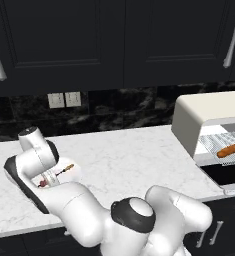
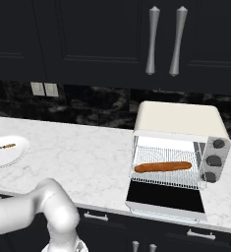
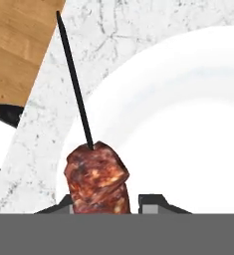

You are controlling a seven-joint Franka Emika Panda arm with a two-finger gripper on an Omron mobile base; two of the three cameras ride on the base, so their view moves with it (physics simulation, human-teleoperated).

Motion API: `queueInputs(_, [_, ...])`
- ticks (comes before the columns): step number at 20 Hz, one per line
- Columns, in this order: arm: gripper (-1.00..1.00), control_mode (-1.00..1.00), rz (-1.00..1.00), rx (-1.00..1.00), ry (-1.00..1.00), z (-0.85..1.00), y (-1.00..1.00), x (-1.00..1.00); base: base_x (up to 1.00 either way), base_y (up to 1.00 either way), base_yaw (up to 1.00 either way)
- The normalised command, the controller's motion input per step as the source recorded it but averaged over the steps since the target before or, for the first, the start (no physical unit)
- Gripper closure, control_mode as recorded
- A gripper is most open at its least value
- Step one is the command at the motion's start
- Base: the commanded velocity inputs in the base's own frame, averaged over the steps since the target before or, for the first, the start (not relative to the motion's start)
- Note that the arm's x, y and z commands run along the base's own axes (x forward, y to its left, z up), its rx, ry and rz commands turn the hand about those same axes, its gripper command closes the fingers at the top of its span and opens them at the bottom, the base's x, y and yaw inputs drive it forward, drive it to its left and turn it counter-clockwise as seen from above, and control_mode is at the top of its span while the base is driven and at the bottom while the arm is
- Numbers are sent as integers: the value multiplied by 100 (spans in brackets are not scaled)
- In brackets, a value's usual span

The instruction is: Pick up the kebab skewer and baguette bread, and place them inside the toaster oven. Close the toaster oven door and start by setting the timer.

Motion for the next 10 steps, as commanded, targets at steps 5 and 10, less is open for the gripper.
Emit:
queueInputs(5, [100, -100, 0, 0, -11, 88, -100, -72, 0, 0, 0])
queueInputs(10, [100, -100, -2, 0, -2, 43, -100, -25, 0, 0, 0])
